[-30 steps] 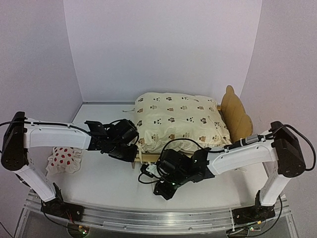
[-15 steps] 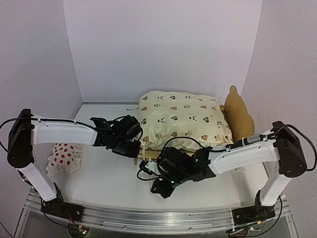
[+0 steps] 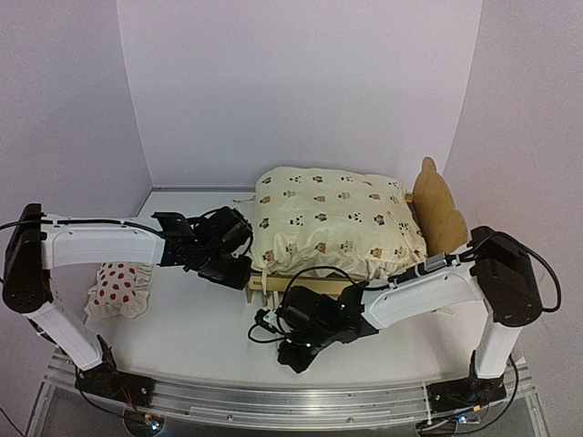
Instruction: Set up the pet bed
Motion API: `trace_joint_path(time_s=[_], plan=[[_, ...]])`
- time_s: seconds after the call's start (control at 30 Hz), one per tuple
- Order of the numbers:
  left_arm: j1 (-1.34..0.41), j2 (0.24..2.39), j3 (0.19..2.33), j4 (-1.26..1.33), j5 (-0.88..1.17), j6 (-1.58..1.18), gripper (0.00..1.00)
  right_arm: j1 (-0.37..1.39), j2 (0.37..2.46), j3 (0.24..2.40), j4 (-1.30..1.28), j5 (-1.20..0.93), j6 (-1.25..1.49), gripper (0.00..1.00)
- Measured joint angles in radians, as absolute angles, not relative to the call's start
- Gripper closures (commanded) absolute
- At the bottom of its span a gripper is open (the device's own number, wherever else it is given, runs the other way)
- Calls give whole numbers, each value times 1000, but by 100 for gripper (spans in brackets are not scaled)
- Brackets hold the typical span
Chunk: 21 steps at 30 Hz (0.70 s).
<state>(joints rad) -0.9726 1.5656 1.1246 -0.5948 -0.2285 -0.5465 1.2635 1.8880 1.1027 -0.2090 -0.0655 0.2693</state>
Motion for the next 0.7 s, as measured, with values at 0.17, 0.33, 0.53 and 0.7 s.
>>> trace_joint_path(time_s=[0.17, 0.33, 0.53, 0.7], plan=[[-977, 1499, 1116, -614, -207, -547, 61, 1250, 1914, 1139, -209, -102, 292, 72], [-991, 1459, 1091, -626, -161, -546, 60, 1212, 1913, 1139, -212, -153, 319, 56], [-1034, 1453, 1071, -625, -98, -548, 54, 1167, 1862, 1107, -218, -186, 323, 51], [-1073, 1454, 1071, -619, -78, -550, 48, 1148, 1753, 1048, -229, -186, 323, 50]])
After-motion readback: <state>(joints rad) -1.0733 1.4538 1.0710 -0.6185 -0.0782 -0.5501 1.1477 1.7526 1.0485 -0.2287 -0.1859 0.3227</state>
